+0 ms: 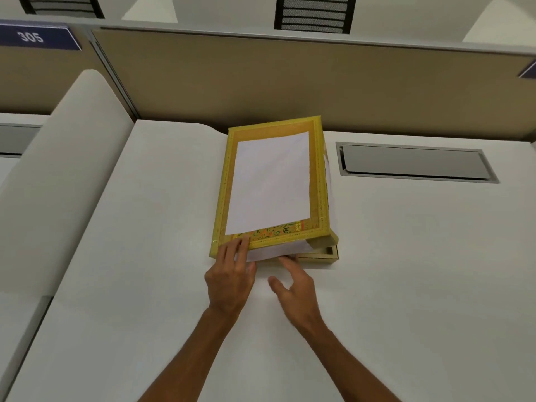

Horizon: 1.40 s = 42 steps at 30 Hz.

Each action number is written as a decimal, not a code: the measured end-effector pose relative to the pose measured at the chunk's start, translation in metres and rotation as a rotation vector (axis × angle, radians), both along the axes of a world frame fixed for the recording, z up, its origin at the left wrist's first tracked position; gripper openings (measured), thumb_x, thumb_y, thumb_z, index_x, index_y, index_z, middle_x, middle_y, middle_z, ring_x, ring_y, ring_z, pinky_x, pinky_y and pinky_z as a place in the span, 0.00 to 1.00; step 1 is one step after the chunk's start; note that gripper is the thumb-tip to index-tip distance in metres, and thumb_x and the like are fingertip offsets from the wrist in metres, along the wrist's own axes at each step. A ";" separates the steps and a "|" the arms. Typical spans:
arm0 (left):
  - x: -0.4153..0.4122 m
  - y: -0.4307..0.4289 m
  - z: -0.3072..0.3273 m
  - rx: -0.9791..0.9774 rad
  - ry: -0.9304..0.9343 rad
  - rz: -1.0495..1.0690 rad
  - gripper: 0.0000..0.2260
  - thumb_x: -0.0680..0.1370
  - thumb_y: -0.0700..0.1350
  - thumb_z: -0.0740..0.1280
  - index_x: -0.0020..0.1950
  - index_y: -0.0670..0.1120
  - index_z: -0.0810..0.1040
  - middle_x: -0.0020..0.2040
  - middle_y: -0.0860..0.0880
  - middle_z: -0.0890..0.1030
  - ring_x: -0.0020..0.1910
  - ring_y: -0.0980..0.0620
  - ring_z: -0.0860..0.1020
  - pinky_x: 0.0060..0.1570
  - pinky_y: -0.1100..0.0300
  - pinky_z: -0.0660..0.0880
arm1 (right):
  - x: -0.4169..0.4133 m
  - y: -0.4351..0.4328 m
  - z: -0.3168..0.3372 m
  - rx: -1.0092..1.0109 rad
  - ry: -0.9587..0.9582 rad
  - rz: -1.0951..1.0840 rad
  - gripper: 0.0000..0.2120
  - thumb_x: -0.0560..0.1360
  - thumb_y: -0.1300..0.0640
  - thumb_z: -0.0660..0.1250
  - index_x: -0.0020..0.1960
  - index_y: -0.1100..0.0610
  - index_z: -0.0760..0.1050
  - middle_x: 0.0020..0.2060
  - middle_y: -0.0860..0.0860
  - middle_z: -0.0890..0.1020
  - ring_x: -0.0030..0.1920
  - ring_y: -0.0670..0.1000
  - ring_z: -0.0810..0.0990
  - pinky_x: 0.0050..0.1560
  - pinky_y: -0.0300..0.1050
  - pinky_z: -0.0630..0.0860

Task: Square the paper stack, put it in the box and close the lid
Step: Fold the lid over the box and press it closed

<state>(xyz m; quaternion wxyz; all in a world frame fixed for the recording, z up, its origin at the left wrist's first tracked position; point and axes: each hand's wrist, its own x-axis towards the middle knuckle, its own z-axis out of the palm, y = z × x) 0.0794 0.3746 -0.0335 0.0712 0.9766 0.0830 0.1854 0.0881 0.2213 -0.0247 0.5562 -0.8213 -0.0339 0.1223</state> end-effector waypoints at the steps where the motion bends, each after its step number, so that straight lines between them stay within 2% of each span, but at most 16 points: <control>1: 0.000 -0.001 0.000 0.003 0.010 0.005 0.26 0.64 0.45 0.82 0.61 0.41 0.84 0.53 0.43 0.86 0.49 0.45 0.85 0.28 0.54 0.81 | 0.002 -0.005 0.004 0.139 0.106 -0.082 0.24 0.74 0.64 0.71 0.69 0.55 0.76 0.66 0.48 0.80 0.67 0.48 0.76 0.70 0.54 0.72; 4: 0.000 -0.004 -0.002 0.003 0.030 0.018 0.25 0.65 0.43 0.81 0.61 0.41 0.84 0.53 0.43 0.86 0.50 0.44 0.85 0.26 0.54 0.80 | 0.008 -0.027 0.016 0.587 0.249 -0.298 0.23 0.73 0.68 0.70 0.67 0.57 0.76 0.60 0.52 0.84 0.63 0.51 0.81 0.63 0.47 0.75; 7: 0.001 -0.008 -0.004 0.014 0.063 0.022 0.24 0.66 0.42 0.81 0.61 0.41 0.84 0.53 0.42 0.86 0.50 0.44 0.85 0.27 0.54 0.81 | 0.024 -0.054 0.031 0.691 0.258 -0.447 0.14 0.75 0.61 0.70 0.60 0.56 0.80 0.50 0.52 0.86 0.53 0.53 0.82 0.58 0.51 0.77; 9: 0.001 -0.012 -0.005 0.029 0.091 0.030 0.24 0.67 0.42 0.81 0.62 0.40 0.83 0.53 0.42 0.85 0.52 0.43 0.85 0.29 0.53 0.81 | 0.037 -0.065 0.038 0.603 0.302 -0.498 0.09 0.77 0.53 0.70 0.56 0.54 0.82 0.48 0.53 0.87 0.48 0.53 0.83 0.51 0.50 0.79; 12: 0.000 -0.018 -0.008 0.006 0.143 0.027 0.25 0.68 0.45 0.81 0.63 0.39 0.82 0.55 0.40 0.85 0.54 0.41 0.84 0.37 0.50 0.83 | 0.051 -0.069 0.037 0.366 0.364 -0.585 0.15 0.75 0.46 0.73 0.55 0.55 0.81 0.43 0.51 0.89 0.43 0.52 0.87 0.44 0.50 0.80; 14: -0.001 -0.021 -0.011 0.004 0.159 0.022 0.25 0.69 0.46 0.80 0.64 0.39 0.82 0.57 0.39 0.84 0.55 0.40 0.84 0.40 0.48 0.84 | 0.056 -0.068 0.034 0.214 0.344 -0.617 0.14 0.73 0.45 0.75 0.52 0.54 0.80 0.40 0.50 0.88 0.43 0.53 0.87 0.45 0.54 0.83; 16: -0.001 -0.021 -0.014 0.020 0.151 0.013 0.23 0.71 0.43 0.79 0.64 0.39 0.82 0.57 0.39 0.84 0.55 0.40 0.84 0.40 0.48 0.84 | 0.059 -0.070 0.030 0.093 0.300 -0.624 0.13 0.72 0.45 0.76 0.49 0.53 0.82 0.43 0.51 0.86 0.46 0.53 0.85 0.51 0.57 0.82; 18: -0.001 -0.019 -0.016 0.024 0.140 0.005 0.22 0.70 0.39 0.79 0.64 0.39 0.82 0.57 0.40 0.85 0.55 0.40 0.84 0.39 0.48 0.84 | 0.060 -0.072 0.025 -0.006 0.271 -0.602 0.14 0.73 0.45 0.74 0.50 0.55 0.84 0.48 0.53 0.85 0.49 0.55 0.83 0.54 0.54 0.81; 20: -0.002 -0.019 -0.019 0.018 0.145 0.001 0.24 0.68 0.35 0.80 0.63 0.39 0.82 0.57 0.39 0.85 0.56 0.40 0.84 0.39 0.48 0.84 | 0.060 -0.072 0.021 -0.094 0.234 -0.559 0.14 0.76 0.46 0.72 0.51 0.56 0.85 0.47 0.55 0.85 0.47 0.56 0.84 0.50 0.48 0.79; 22: -0.002 -0.020 -0.020 0.012 0.158 -0.003 0.25 0.66 0.34 0.81 0.63 0.39 0.83 0.57 0.39 0.85 0.56 0.39 0.84 0.39 0.47 0.84 | 0.058 -0.071 0.017 -0.145 0.189 -0.540 0.12 0.77 0.48 0.71 0.47 0.57 0.85 0.41 0.54 0.86 0.43 0.57 0.85 0.45 0.45 0.77; 24: -0.002 -0.022 -0.020 0.005 0.170 -0.001 0.26 0.65 0.35 0.81 0.63 0.39 0.83 0.57 0.38 0.85 0.55 0.39 0.84 0.38 0.47 0.84 | 0.058 -0.070 0.015 -0.152 0.175 -0.553 0.10 0.77 0.50 0.71 0.44 0.56 0.83 0.38 0.53 0.85 0.41 0.58 0.85 0.46 0.48 0.80; 27: -0.001 -0.024 -0.019 -0.005 0.177 -0.001 0.26 0.65 0.35 0.82 0.62 0.39 0.83 0.57 0.38 0.85 0.55 0.38 0.84 0.38 0.46 0.84 | 0.062 -0.072 0.010 -0.145 0.231 -0.587 0.11 0.77 0.52 0.72 0.52 0.60 0.82 0.45 0.56 0.86 0.46 0.58 0.85 0.53 0.54 0.81; 29: 0.000 -0.027 -0.019 -0.011 0.189 -0.003 0.26 0.65 0.35 0.82 0.62 0.39 0.83 0.57 0.38 0.85 0.55 0.38 0.84 0.38 0.46 0.84 | 0.067 -0.074 0.007 -0.153 0.260 -0.591 0.14 0.77 0.53 0.72 0.56 0.62 0.81 0.46 0.56 0.85 0.47 0.57 0.85 0.53 0.53 0.82; 33: 0.002 -0.029 -0.018 -0.017 0.238 -0.003 0.26 0.65 0.36 0.82 0.62 0.39 0.83 0.56 0.38 0.85 0.55 0.37 0.84 0.38 0.45 0.84 | 0.072 -0.075 0.001 -0.260 0.214 -0.530 0.11 0.78 0.55 0.71 0.54 0.63 0.82 0.45 0.56 0.85 0.41 0.51 0.80 0.38 0.38 0.74; 37: 0.001 -0.028 -0.018 -0.018 0.256 -0.033 0.25 0.65 0.39 0.82 0.61 0.38 0.83 0.56 0.37 0.85 0.54 0.37 0.84 0.40 0.43 0.84 | 0.072 -0.078 -0.007 -0.353 0.206 -0.445 0.13 0.79 0.54 0.69 0.57 0.63 0.83 0.48 0.58 0.86 0.43 0.51 0.80 0.45 0.41 0.73; 42: 0.005 -0.025 -0.013 -0.088 0.223 -0.031 0.19 0.68 0.42 0.79 0.58 0.40 0.85 0.54 0.40 0.86 0.51 0.40 0.85 0.34 0.48 0.82 | 0.076 -0.083 -0.013 -0.520 0.174 -0.290 0.15 0.81 0.52 0.66 0.54 0.64 0.83 0.48 0.59 0.86 0.42 0.53 0.81 0.42 0.41 0.74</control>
